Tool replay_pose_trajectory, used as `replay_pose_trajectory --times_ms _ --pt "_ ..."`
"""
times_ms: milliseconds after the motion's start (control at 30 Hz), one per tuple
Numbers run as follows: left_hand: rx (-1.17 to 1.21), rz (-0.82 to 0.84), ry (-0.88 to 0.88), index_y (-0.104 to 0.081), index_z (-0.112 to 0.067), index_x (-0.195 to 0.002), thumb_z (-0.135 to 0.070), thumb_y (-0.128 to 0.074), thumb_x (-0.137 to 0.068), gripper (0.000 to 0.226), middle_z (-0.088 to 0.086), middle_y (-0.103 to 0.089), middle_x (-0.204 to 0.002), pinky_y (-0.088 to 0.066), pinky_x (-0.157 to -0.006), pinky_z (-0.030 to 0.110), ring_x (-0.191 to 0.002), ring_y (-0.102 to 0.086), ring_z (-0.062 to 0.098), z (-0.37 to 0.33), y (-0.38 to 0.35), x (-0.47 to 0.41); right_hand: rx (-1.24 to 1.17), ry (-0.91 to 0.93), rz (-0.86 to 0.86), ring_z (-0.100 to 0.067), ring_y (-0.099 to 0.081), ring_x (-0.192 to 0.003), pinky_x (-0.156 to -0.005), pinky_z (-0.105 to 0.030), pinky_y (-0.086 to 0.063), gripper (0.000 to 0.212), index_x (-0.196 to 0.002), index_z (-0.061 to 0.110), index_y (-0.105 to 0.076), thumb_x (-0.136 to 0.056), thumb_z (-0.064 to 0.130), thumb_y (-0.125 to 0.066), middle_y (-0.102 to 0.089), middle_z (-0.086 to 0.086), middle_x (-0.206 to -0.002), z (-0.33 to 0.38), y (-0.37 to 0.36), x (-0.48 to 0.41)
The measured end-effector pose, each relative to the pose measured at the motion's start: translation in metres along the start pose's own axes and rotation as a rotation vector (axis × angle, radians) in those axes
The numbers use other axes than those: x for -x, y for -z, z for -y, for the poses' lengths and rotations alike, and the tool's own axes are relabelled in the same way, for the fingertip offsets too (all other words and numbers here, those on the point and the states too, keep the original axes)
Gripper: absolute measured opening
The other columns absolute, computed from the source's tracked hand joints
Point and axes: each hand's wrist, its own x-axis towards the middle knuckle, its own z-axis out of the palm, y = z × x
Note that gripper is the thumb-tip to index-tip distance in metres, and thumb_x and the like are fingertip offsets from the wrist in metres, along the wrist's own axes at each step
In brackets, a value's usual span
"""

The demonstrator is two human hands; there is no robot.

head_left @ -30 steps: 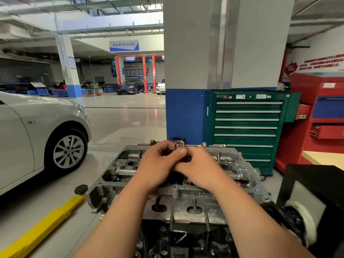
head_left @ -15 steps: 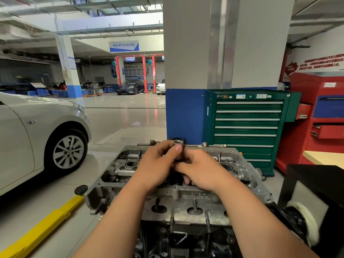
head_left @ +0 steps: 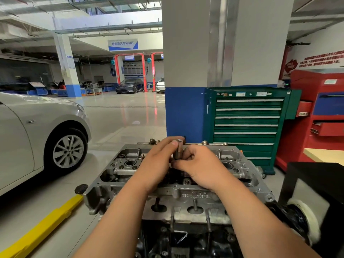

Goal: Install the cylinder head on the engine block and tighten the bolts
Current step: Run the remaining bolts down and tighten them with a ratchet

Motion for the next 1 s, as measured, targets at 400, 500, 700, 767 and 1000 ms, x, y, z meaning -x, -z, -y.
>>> replay_pose_trajectory --times_ms 400,500,700,767,1000 --pt "-0.038 0.035 -0.013 -0.067 -0.032 -0.103 -0.043 -0.065 -0.082 0.025 -0.016 -0.069 -0.1 -0.047 -0.085 0.022 -0.096 -0.063 0.0 0.0022 -0.0004 -0.0008 0.094 0.076 0.105 -0.016 -0.067 -0.071 -0.068 -0.034 -0.056 0.016 -0.094 0.022 -0.07 -0.082 0.016 -0.063 -0.073 0.002 -0.08 0.0067 -0.004 0.0" --pt "-0.125 -0.053 -0.074 -0.064 -0.021 -0.086 -0.037 -0.077 -0.074 0.024 -0.003 -0.067 -0.086 -0.05 -0.077 0.029 -0.083 -0.062 0.011 0.0035 -0.0007 0.0023 0.044 0.067 0.103 -0.006 -0.051 -0.046 -0.043 -0.02 -0.04 0.019 -0.085 0.027 -0.07 -0.079 0.015 -0.057 -0.064 0.009 -0.058 0.0091 -0.006 0.0031" --pt "-0.184 -0.064 -0.089 -0.07 -0.022 -0.086 -0.027 -0.057 -0.095 0.016 -0.008 -0.064 -0.09 -0.042 -0.077 0.02 -0.086 -0.061 0.006 0.0039 0.0025 0.0019 0.052 0.015 0.108 -0.011 -0.055 -0.047 -0.055 -0.03 -0.045 0.008 -0.08 0.023 -0.066 -0.086 0.027 -0.062 -0.058 0.004 -0.048 0.0021 0.0003 0.003" --pt "-0.125 -0.03 -0.053 -0.069 -0.019 -0.097 -0.028 -0.059 -0.094 0.014 -0.004 -0.067 -0.099 -0.045 -0.084 0.025 -0.094 -0.063 0.008 0.0032 0.0005 0.0012 0.057 0.023 0.07 -0.015 -0.06 -0.055 -0.061 -0.033 -0.048 0.008 -0.082 0.019 -0.068 -0.082 0.027 -0.067 -0.065 0.005 -0.058 0.0025 -0.0013 0.0012" --pt "-0.15 -0.089 -0.086 -0.063 -0.015 -0.077 -0.029 -0.069 -0.086 0.017 -0.007 -0.062 -0.068 -0.041 -0.063 0.025 -0.064 -0.055 0.005 0.0048 0.002 0.0012 0.056 0.028 0.091 -0.007 -0.056 -0.045 -0.046 -0.021 -0.043 0.01 -0.087 0.027 -0.065 -0.08 0.028 -0.059 -0.062 0.005 -0.053 0.0048 -0.0008 0.0041"
